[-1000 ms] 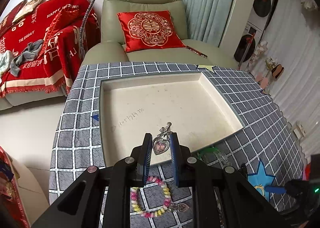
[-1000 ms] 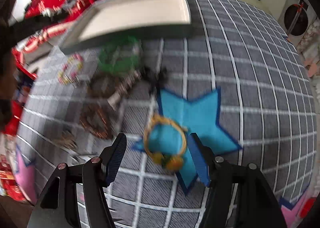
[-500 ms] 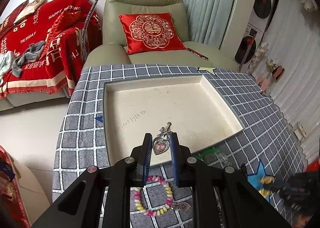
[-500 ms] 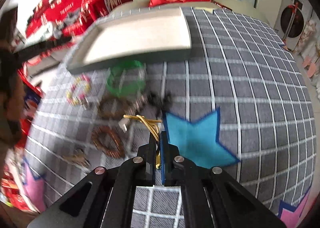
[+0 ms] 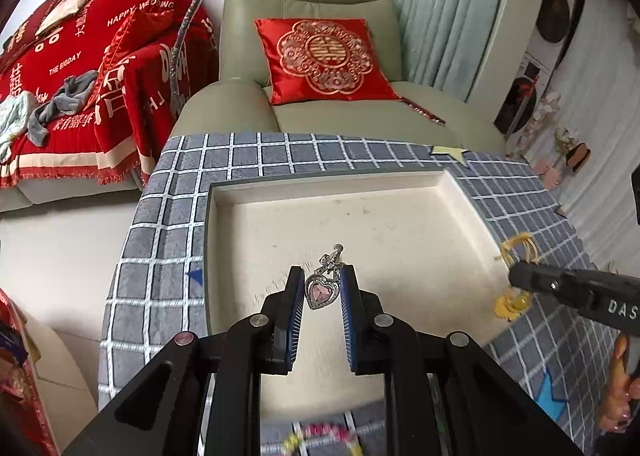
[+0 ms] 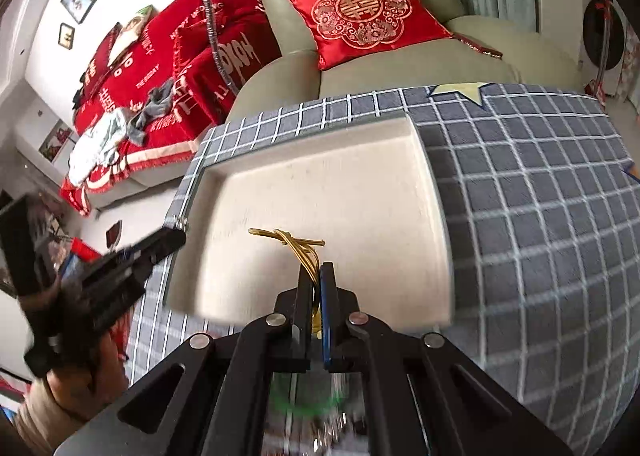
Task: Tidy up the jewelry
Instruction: 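Release the pendant into the white tray with the left gripper while the right releases the gold bracelet, then withdraw both grippers from the tray back toward the remaining jewelry, then grasp the pink-and-yellow beaded bracelet with the left gripper while the right grasps the black hair clip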
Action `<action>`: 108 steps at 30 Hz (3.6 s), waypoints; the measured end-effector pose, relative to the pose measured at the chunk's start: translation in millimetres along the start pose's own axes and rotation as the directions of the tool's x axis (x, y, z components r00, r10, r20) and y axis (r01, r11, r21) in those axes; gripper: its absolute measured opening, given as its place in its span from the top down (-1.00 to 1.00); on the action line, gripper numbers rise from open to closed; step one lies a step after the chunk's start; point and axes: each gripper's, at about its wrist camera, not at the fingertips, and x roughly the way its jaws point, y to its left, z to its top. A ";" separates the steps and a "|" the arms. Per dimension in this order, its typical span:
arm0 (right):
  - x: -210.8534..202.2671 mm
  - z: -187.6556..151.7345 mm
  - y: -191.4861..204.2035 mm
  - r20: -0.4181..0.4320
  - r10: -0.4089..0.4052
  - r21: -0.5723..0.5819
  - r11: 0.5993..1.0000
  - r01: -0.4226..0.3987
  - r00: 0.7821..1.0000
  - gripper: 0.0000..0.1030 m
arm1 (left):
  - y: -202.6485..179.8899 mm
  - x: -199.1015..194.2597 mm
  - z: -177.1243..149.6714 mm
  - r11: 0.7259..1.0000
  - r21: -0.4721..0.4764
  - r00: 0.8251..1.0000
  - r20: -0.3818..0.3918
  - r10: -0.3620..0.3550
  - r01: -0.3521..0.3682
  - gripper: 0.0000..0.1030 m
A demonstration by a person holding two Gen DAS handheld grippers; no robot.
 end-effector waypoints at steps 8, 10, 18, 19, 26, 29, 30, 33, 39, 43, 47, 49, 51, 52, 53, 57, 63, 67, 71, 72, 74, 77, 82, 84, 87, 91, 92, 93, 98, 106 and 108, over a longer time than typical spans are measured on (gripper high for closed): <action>62.6 37.1 -14.0 -0.016 -0.010 0.062 0.998 0.011 1.000 0.93 | 6.0 49.4 11.7 0.998 -0.002 0.996 -0.060 0.065 -0.066 0.37; 73.3 38.7 -19.2 -0.024 -0.016 0.076 0.997 0.017 1.000 0.93 | 5.3 57.3 9.9 0.997 0.007 0.994 -0.073 0.084 -0.083 0.37; 88.7 33.1 -32.3 -0.047 -0.068 0.076 0.995 0.072 0.997 0.91 | -0.7 75.9 0.4 0.987 0.064 0.982 -0.104 0.155 -0.149 0.36; 89.0 33.2 -32.9 -0.049 -0.071 0.077 0.994 0.075 0.996 0.91 | -1.4 76.6 -0.3 0.985 0.070 0.981 -0.104 0.164 -0.157 0.36; 84.8 34.7 -33.5 -0.030 -0.055 0.086 0.995 0.058 0.998 -0.19 | -1.3 76.5 -1.6 0.984 0.062 0.980 -0.102 0.170 -0.164 0.36; 77.3 37.3 -30.2 -0.005 -0.034 0.093 0.995 0.034 0.999 -0.20 | 0.2 74.8 -1.4 0.983 0.052 0.979 -0.092 0.180 -0.176 -0.71; 73.7 37.9 -29.7 0.005 -0.025 0.097 0.995 0.024 1.000 -0.20 | 0.9 71.2 -1.3 0.982 0.045 0.980 -0.069 0.188 -0.185 -0.94; 61.9 37.0 -28.3 0.031 -0.011 0.111 0.994 0.008 0.999 -0.25 | -2.3 65.9 0.1 0.982 0.057 0.982 -0.041 0.184 -0.181 -0.94; 36.3 27.3 -25.5 0.072 -0.024 0.133 0.991 0.014 0.997 -0.45 | -2.3 39.7 2.4 0.984 0.033 0.984 0.028 0.175 -0.176 -0.94; 16.9 13.1 -20.3 0.101 -0.021 0.124 0.992 0.008 0.995 -0.63 | -0.2 9.4 -3.4 0.988 0.019 0.986 0.072 0.149 -0.151 -1.00; -4.5 -8.2 -9.3 0.125 -0.021 0.079 0.997 0.011 0.992 -1.00 | -4.5 -21.5 -20.1 0.989 0.043 0.986 0.099 0.134 -0.139 -1.00; -16.1 -19.0 -2.3 0.146 -0.024 0.053 0.998 0.016 0.989 -1.00 | -6.2 -36.4 -33.6 0.987 0.049 0.982 0.116 0.148 -0.154 -1.00; -26.9 -29.0 3.1 0.148 -0.028 0.035 0.999 0.023 0.989 -0.99 | -6.2 -46.5 -45.5 0.988 0.052 0.983 0.119 0.141 -0.148 -1.00; -31.5 -33.8 5.3 0.143 -0.030 0.031 0.999 0.026 0.989 -1.00 | -5.3 -51.1 -53.0 0.989 0.050 0.984 0.113 0.136 -0.142 -1.00; -35.8 -39.0 6.7 0.137 -0.034 0.032 0.999 0.030 0.990 -0.99 | -3.6 -54.0 -58.9 0.989 0.045 0.985 0.104 0.137 -0.142 -1.00; -46.8 -61.1 7.3 0.112 -0.040 0.043 0.998 0.036 0.993 -0.99 | 5.3 -57.7 -85.1 0.993 0.029 0.992 0.043 0.117 -0.118 -1.00; -45.8 -103.9 -1.0 0.035 -0.123 0.017 0.992 0.122 0.992 -0.99 | 15.1 -50.2 -116.9 0.989 -0.001 0.989 -0.035 0.146 -0.146 -1.00; -40.0 -127.3 -15.1 -0.009 -0.166 0.020 0.986 0.166 0.986 -1.00 | 17.2 -44.2 -127.1 0.987 -0.008 0.985 -0.061 0.162 -0.163 -1.00; -37.3 -140.1 -27.4 -0.034 -0.200 0.031 0.979 0.201 0.979 -0.99 | 19.9 -37.6 -129.2 0.985 -0.013 0.982 -0.077 0.171 -0.172 -1.00; -37.2 -141.9 -31.1 -0.037 -0.206 0.034 0.978 0.207 0.978 -1.00 | 20.6 -35.5 -129.6 0.985 -0.015 0.982 -0.079 0.171 -0.173 -1.00; -37.3 -143.5 -36.1 -0.039 -0.218 0.040 0.975 0.219 0.975 -0.99 | 22.1 -32.2 -129.5 0.984 -0.014 0.981 -0.086 0.176 -0.178 -1.00; -37.1 -145.5 -41.2 -0.037 -0.238 0.037 0.970 0.239 0.971 -0.99 | 22.6 -26.4 -129.6 0.984 -0.012 0.979 -0.097 0.178 -0.180 -1.00; -29.8 -146.2 -41.6 -0.042 -0.263 0.011 0.965 0.264 0.964 -0.98 | 21.5 -19.7 -130.1 0.983 0.001 0.978 -0.105 0.180 -0.181 -1.00; -24.0 -146.0 -39.3 -0.045 -0.279 -0.011 0.960 0.279 0.959 -0.88 | 20.7 -17.2 -130.1 0.983 0.005 0.977 -0.110 0.183 -0.183 -1.00; -14.2 -145.6 -34.1 -0.050 -0.296 -0.041 0.955 0.294 0.954 -0.78 | 19.2 -13.9 -130.3 0.983 0.007 0.976 -0.115 0.185 -0.185 -1.00; -6.7 -143.1 -22.5 -0.028 -0.325 -0.095 0.942 0.322 0.945 -0.61 | 17.3 -11.4 -130.8 0.983 0.009 0.976 -0.120 0.181 -0.181 -1.00; -5.2 -142.3 -19.4 -0.024 -0.330 -0.108 0.939 0.326 0.944 -0.54 | 16.8 -10.9 -130.8 0.984 0.007 0.977 -0.121 0.176 -0.176 -1.00; -3.7 -141.3 -16.8 -0.020 -0.334 -0.121 0.936 0.329 0.942 -0.47 | 16.0 -11.1 -130.7 0.986 0.005 0.979 -0.119 0.164 -0.164 -1.00; 0.2 -138.2 -7.0 -0.001 -0.342 -0.157 0.928 0.337 0.940 0.01 | 10.1 -13.1 -130.0 0.992 0.025 0.985 -0.113 0.127 -0.125 -0.77; -3.2 -138.4 -6.9 0.000 -0.323 -0.131 0.938 0.320 0.946 0.38 | -9.0 -17.7 -128.2 0.992 0.102 0.991 -0.100 0.088 -0.078 0.55; -7.4 -139.2 -10.3 -0.005 -0.305 -0.102 0.948 0.303 0.952 0.38 | -7.1 -19.6 -128.8 0.995 0.086 0.993 -0.105 0.058 -0.049 0.55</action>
